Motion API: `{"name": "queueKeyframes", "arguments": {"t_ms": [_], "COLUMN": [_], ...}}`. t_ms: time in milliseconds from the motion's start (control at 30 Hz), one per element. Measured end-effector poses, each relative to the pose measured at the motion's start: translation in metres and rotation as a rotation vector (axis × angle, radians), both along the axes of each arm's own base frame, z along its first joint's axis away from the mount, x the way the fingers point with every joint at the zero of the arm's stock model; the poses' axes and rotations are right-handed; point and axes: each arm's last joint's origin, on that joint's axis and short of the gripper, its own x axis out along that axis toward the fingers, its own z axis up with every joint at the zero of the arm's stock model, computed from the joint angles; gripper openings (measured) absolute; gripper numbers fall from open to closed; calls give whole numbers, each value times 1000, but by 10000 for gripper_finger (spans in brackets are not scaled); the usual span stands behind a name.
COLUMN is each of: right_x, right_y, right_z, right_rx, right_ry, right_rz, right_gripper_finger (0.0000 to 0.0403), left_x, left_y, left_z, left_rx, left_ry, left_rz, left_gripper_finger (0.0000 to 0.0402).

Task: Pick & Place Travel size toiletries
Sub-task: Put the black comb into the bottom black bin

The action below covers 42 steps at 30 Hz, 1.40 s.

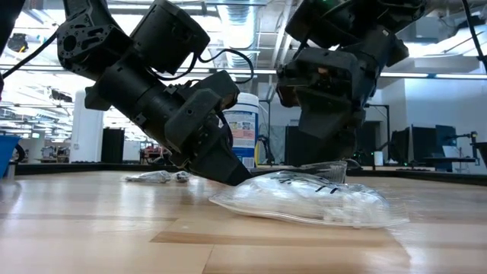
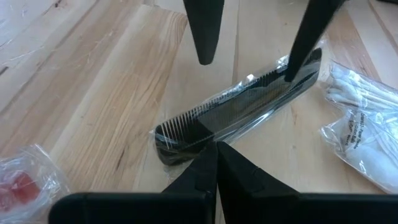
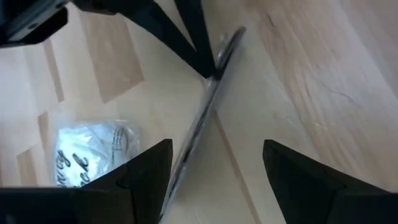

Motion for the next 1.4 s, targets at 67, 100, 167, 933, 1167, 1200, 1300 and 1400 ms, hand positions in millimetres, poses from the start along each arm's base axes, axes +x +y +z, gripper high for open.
{"name": "queueKeyframes", "arguments": {"t_ms": [67, 100, 167, 933, 1167, 1200, 1300, 1400], "right_x": [1, 2, 8, 35, 28, 25, 10, -8], "right_y": [1, 3, 5, 9, 2, 2, 2, 4], "right_z": [2, 2, -2, -17, -8, -3, 20, 65], "right_rx": [-6, -8, -19, -181, -226, -239, -313, -352], "right_ry": [3, 3, 24, 236, 272, 279, 287, 216], "right_rz": [-5, -1, 7, 63, 94, 105, 155, 196], "right_gripper_finger": [245, 245, 245, 89, 16, 11, 7, 6], "left_x": [0, 0, 1, 5, 1, 0, -6, -20], "left_y": [0, 0, 1, 8, -7, -11, -30, -49], "left_z": [0, 0, 0, 2, 14, 21, 48, 71], "left_rx": [4, 5, 5, 9, 59, 86, 196, 290], "left_ry": [-2, -2, -3, -34, -84, -106, -196, -265], "left_rz": [6, 6, 10, 41, 51, 45, 38, 25], "left_gripper_finger": [0, 0, 0, 0, 0, 0, 0, 0]}}
